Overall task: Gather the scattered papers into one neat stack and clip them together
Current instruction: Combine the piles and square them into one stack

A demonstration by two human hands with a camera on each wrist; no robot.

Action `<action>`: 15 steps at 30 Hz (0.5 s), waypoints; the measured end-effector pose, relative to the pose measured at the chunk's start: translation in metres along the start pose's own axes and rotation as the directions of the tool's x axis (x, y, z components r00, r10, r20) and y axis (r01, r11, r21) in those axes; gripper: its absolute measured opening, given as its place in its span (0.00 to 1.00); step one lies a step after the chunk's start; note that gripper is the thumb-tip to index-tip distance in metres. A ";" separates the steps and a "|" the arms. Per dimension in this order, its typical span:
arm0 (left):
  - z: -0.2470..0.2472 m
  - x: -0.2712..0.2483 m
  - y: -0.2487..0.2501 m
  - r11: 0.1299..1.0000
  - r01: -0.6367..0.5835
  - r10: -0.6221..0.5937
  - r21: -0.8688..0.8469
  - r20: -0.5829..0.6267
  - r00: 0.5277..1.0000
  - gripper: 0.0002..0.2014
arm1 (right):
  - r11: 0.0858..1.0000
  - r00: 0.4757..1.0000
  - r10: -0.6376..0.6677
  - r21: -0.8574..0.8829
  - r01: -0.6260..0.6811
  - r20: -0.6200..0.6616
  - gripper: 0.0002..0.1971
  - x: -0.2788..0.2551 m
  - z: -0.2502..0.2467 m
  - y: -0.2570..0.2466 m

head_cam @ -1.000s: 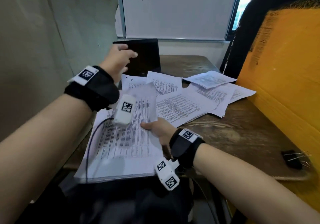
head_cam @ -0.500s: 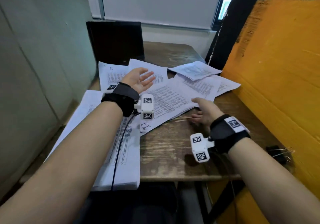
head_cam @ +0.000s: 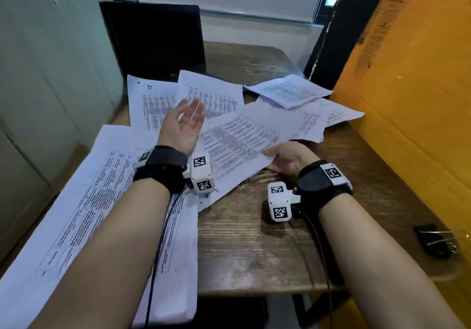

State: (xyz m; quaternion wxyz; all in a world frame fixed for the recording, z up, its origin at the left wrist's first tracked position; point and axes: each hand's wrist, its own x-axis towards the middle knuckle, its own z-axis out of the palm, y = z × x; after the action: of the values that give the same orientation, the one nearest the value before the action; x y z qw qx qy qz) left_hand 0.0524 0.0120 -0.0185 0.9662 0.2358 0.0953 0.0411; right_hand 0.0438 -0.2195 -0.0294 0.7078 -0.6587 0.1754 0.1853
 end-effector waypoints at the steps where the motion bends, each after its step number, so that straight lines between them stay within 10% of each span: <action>1: -0.001 0.002 0.001 1.000 -0.009 0.009 -0.028 0.006 1.000 0.13 | 0.999 0.999 -0.042 -0.019 0.042 0.001 0.09 0.000 -0.003 -0.002; 6: -0.002 0.006 0.010 0.997 -0.058 0.060 -0.045 0.052 0.997 0.11 | 0.908 0.943 -0.323 0.305 0.286 0.076 0.15 -0.011 -0.035 -0.021; 15: -0.003 0.005 -0.003 0.859 0.182 -0.241 0.478 0.064 0.969 0.26 | 0.874 0.967 -0.227 0.463 0.148 0.118 0.14 -0.012 -0.070 -0.012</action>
State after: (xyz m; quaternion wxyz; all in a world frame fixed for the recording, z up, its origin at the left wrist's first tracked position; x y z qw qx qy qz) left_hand 0.0564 0.0112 -0.0236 0.8831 0.4523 0.0688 -0.1039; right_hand 0.0391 -0.2904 -0.0178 0.8680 -0.4725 0.0880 0.1250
